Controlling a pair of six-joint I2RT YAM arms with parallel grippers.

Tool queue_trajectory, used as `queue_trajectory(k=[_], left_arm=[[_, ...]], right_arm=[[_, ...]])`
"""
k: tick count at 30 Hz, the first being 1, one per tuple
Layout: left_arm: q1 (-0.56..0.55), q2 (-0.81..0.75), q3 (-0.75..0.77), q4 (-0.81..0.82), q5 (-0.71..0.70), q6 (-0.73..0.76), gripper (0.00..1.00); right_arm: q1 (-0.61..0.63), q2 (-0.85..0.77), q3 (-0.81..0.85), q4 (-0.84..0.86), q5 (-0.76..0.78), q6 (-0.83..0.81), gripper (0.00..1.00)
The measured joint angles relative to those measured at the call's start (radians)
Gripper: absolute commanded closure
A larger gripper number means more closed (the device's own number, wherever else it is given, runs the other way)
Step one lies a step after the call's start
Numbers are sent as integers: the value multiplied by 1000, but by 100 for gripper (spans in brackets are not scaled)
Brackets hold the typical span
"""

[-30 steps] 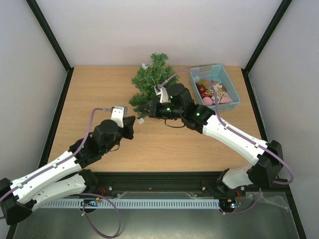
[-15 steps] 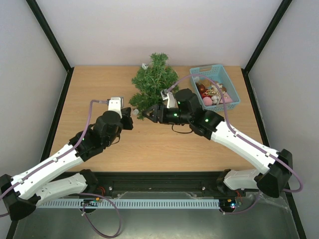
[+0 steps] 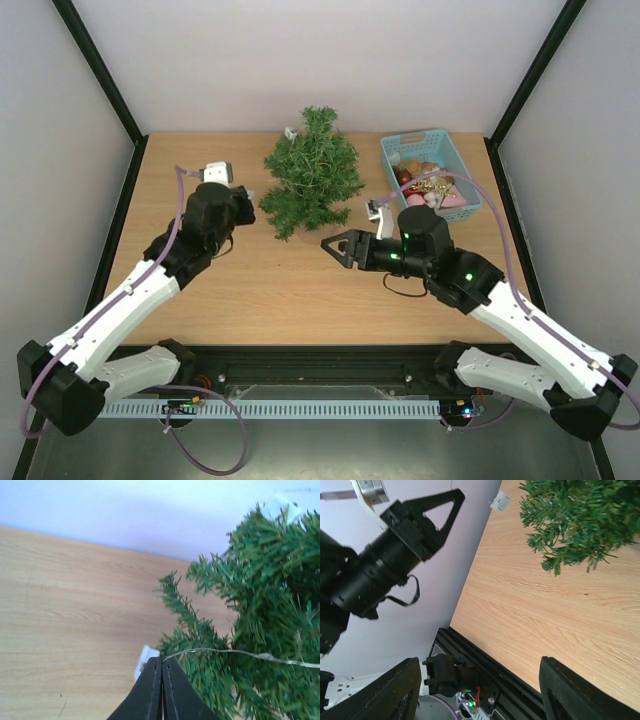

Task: Decorate the small christmas tree

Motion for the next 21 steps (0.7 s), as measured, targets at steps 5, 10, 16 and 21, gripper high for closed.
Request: queue_trajectory(k=[5, 10, 16, 21], left_arm=[[60, 79, 69, 52, 53, 37, 98], [88, 174, 144, 113, 94, 68, 98], [122, 263, 175, 186, 146, 88, 98], [141, 317, 175, 234, 193, 91, 98]], right_arm=[[0, -89, -32, -50, 37, 1, 33], [0, -130, -60, -82, 63, 1, 32], [0, -153, -88, -106, 80, 1, 32], [0, -170, -97, -119, 88, 4, 31]])
